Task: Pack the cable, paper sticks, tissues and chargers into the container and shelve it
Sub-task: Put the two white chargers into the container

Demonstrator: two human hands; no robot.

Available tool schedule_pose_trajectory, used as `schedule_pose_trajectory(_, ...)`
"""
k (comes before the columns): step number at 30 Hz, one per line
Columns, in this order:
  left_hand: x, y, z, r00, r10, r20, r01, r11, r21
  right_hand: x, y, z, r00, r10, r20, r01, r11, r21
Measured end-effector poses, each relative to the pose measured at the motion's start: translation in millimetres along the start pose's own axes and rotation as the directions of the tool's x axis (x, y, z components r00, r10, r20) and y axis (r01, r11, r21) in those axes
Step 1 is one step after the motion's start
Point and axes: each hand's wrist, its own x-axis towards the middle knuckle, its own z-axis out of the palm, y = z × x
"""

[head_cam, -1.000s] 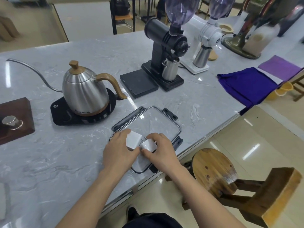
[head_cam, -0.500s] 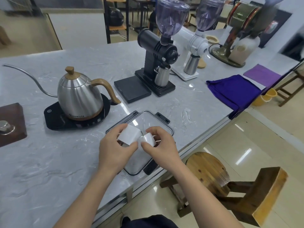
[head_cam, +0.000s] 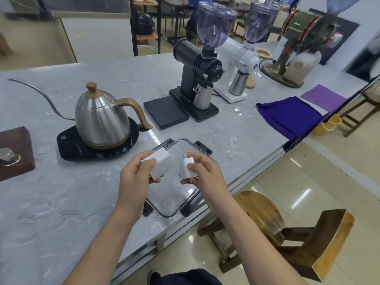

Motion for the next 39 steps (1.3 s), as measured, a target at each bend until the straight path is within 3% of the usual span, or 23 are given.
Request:
schedule_pose_trajectory(5, -3.4, 6.8, 2.1, 0.998, -0.037, 0.05, 0.041, 0.996, -0.082, 1.2, -3.0, 0.1, 1.0, 0.018, 0.017, -0.019, 0.999, 0.039)
schedule_pose_trajectory(19, -19.0, 28.7, -20.7, 0.999, 0.02, 0.05, -0.018, 0.999, -0.031, -8.9, -20.6, 25.7, 0.993, 0.014, 0.121, -0.023, 0.997, 0.077)
schedule_pose_trajectory(27, -37.2, 51.9, -70.7, 0.998, 0.054, 0.031, -0.052, 0.997, -0.05, -30.0, -25.1, 76.6, 0.984, -0.034, 0.174, 0.045, 0.997, -0.062)
schedule_pose_trajectory(39, -80.3, 93.0, -165.4, 0.997, 0.067, -0.04, -0.068, 0.997, -0.026, -66.3, -24.3, 169.4, 0.941, -0.112, 0.32, 0.127, 0.992, -0.026)
